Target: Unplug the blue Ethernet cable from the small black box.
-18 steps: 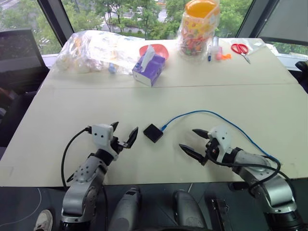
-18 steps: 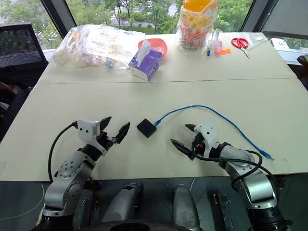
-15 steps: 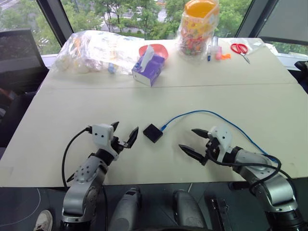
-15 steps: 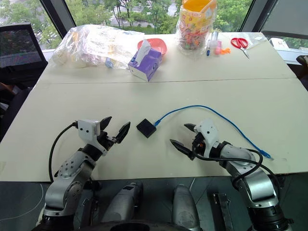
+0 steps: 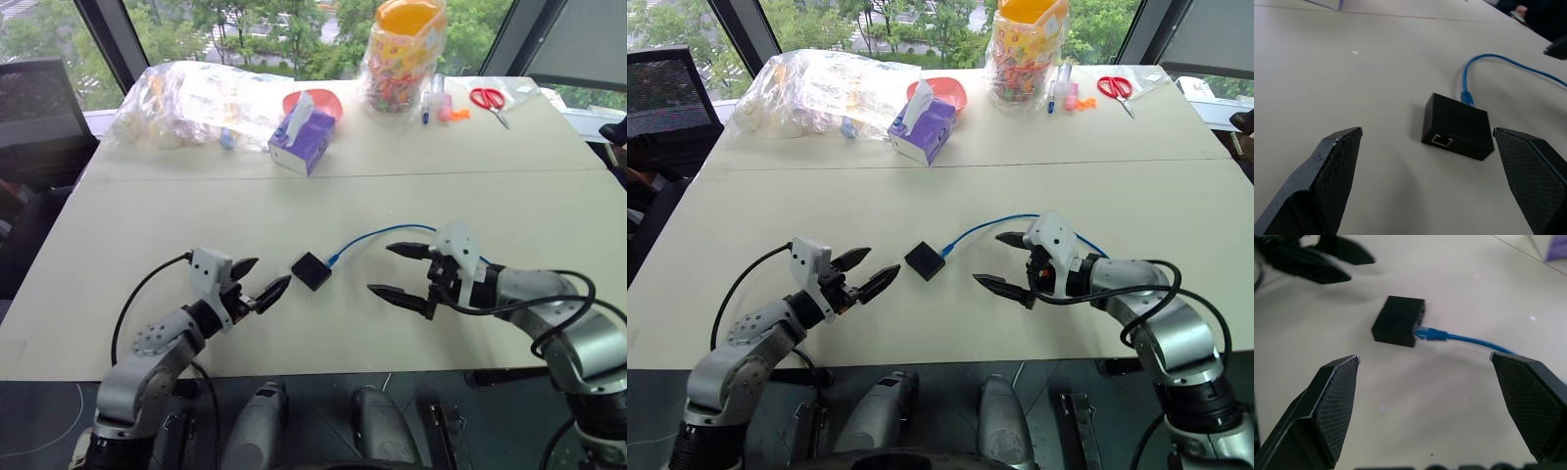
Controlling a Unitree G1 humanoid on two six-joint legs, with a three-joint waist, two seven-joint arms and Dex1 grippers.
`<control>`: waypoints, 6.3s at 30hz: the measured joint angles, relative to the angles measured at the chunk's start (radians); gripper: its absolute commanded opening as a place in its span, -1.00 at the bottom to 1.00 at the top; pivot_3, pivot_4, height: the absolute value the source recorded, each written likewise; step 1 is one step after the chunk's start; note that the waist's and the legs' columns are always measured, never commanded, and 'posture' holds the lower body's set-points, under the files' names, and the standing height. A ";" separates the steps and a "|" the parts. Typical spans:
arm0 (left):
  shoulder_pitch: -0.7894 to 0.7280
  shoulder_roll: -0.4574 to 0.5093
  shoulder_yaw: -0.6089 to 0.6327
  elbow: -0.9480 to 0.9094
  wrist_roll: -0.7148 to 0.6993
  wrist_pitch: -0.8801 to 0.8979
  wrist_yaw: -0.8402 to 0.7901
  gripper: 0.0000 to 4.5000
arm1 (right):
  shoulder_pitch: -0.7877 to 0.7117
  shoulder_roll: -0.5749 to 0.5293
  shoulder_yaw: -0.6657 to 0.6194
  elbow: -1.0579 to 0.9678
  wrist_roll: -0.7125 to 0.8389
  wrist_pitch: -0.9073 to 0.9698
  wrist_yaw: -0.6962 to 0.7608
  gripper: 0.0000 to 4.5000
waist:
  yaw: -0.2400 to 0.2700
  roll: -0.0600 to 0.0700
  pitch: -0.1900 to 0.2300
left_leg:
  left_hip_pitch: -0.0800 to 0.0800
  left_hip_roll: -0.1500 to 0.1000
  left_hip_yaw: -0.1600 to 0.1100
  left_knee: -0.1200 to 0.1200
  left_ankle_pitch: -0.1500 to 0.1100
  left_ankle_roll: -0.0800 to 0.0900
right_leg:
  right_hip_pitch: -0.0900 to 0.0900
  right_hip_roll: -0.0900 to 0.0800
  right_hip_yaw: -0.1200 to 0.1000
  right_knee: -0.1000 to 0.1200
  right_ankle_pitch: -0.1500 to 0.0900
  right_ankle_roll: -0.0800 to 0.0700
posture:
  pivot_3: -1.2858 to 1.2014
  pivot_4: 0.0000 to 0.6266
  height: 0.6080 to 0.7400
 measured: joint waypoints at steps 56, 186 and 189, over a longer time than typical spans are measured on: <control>-0.160 0.105 0.087 -0.026 -0.074 0.069 0.028 1.00 | -0.783 0.402 0.375 1.154 -0.844 -1.193 -0.033 -0.99 | -0.024 -0.001 0.001 | 0.014 0.001 -0.001 -0.007 0.002 -0.003 | 0.002 0.004 0.003 0.015 0.000 0.001 | 0.03 -0.52 0.82; -0.498 0.288 0.031 0.315 -0.177 0.101 -0.624 -0.78 | -0.655 0.389 0.240 0.560 0.017 0.217 0.330 -0.54 | -0.033 -0.004 0.003 | 0.008 0.001 -0.001 -0.006 0.002 -0.003 | -0.003 0.002 0.001 0.014 -0.002 -0.001 | 0.03 -0.52 0.82; -0.495 0.295 0.034 0.314 -0.176 0.094 -0.635 -0.78 | -0.655 0.385 0.243 0.563 0.013 0.217 0.336 -0.97 | -0.033 -0.004 0.003 | 0.008 0.001 -0.001 -0.006 0.002 -0.003 | -0.003 0.002 0.001 0.014 -0.002 -0.001 | 0.03 -0.52 0.82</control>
